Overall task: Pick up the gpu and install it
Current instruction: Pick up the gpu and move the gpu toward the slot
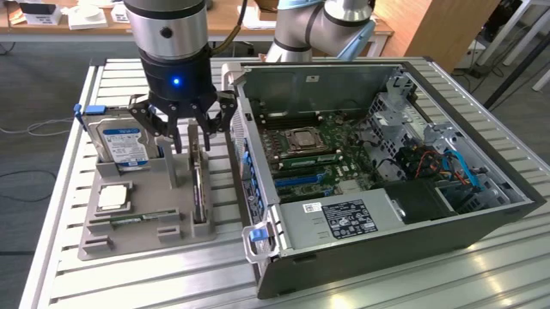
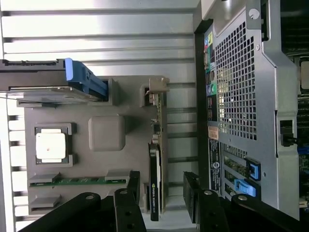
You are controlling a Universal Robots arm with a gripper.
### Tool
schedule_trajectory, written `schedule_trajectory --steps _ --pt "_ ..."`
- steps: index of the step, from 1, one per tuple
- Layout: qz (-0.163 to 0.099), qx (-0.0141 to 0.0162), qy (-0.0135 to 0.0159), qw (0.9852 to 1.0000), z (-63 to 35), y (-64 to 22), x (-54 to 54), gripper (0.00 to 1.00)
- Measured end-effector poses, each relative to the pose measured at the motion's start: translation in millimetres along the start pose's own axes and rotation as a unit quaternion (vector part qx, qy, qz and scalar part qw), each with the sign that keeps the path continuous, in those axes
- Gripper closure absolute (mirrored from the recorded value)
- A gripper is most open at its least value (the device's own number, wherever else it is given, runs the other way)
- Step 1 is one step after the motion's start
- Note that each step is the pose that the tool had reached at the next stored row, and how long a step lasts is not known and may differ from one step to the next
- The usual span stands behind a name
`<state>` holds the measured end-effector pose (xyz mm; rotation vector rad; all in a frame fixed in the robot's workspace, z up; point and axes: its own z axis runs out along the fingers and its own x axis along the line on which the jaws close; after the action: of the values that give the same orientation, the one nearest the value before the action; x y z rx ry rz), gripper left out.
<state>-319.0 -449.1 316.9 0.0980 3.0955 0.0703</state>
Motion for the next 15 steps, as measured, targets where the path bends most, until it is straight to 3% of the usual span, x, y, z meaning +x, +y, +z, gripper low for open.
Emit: schedule_trajectory --steps 15 --pt "0.000 0.0000 -0.0014 1.0000 23.8 -1.9 1.4 0.51"
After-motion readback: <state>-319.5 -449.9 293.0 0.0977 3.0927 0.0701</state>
